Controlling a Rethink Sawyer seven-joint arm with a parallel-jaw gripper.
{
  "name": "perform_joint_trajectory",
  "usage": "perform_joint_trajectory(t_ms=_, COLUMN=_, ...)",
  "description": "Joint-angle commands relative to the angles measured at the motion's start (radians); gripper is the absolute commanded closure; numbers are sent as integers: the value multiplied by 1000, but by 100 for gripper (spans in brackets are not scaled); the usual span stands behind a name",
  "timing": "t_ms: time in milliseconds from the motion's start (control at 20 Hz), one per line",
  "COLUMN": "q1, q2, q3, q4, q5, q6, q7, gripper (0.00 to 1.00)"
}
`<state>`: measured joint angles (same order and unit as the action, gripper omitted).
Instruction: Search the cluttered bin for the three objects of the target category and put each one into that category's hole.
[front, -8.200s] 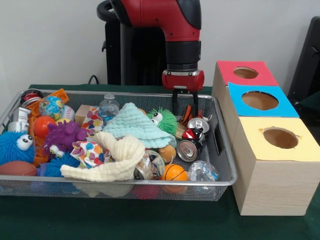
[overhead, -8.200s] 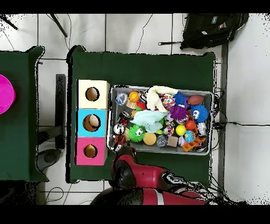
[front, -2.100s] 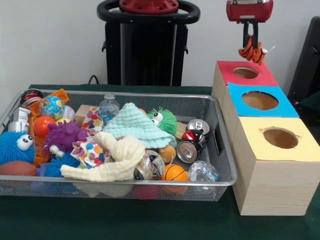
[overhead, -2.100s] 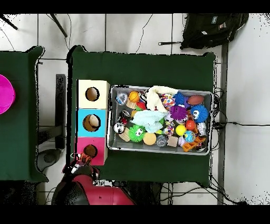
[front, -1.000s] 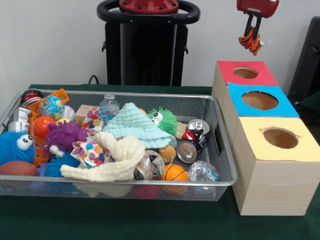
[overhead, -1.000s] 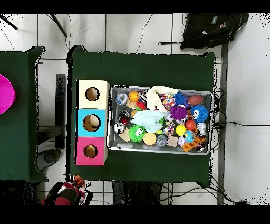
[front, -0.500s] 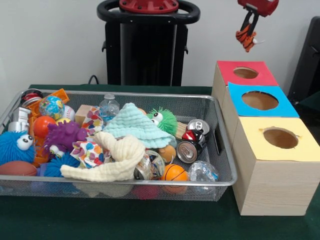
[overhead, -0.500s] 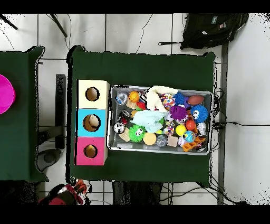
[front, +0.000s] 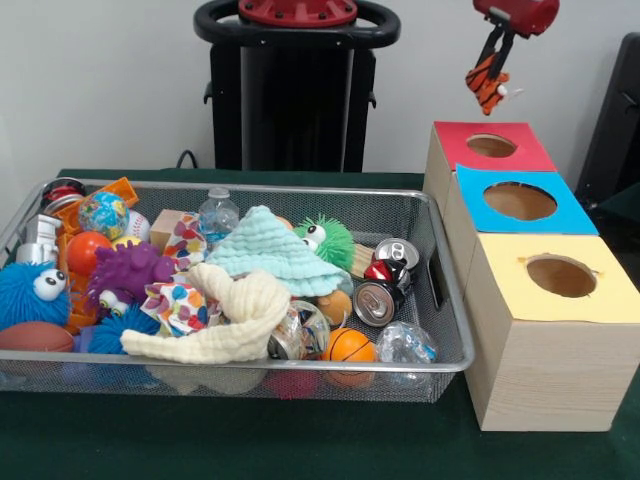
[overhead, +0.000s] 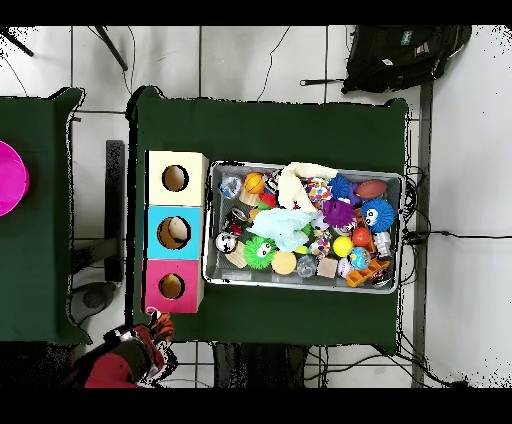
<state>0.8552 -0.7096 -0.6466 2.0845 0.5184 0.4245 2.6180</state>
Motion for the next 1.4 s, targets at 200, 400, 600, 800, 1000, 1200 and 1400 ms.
perform_joint_trajectory(t_ms=200, q1=-1, q2=108, q3=-30, q4=-195, q5=42, q6=142, q7=323, gripper=100)
perform_joint_trajectory(t_ms=400, q1=3, q2=133, q3=-34, q4=-221, q5=47, q6=161, q7=345, gripper=100)
perform_joint_trajectory(t_ms=600, q1=13, q2=172, q3=-47, q4=-259, q5=44, q6=206, q7=368, gripper=100)
perform_joint_trajectory(t_ms=800, q1=11, q2=209, q3=-39, q4=-277, q5=57, q6=192, q7=373, gripper=100)
perform_joint_trajectory(t_ms=1000, q1=19, q2=249, q3=-46, q4=-298, q5=64, q6=199, q7=386, gripper=100)
perform_joint_trajectory(t_ms=1200, q1=44, q2=296, q3=-88, q4=-346, q5=52, q6=291, q7=422, gripper=100)
perform_joint_trajectory(t_ms=1400, q1=56, q2=347, q3=-120, q4=-392, q5=44, q6=368, q7=464, gripper=100)
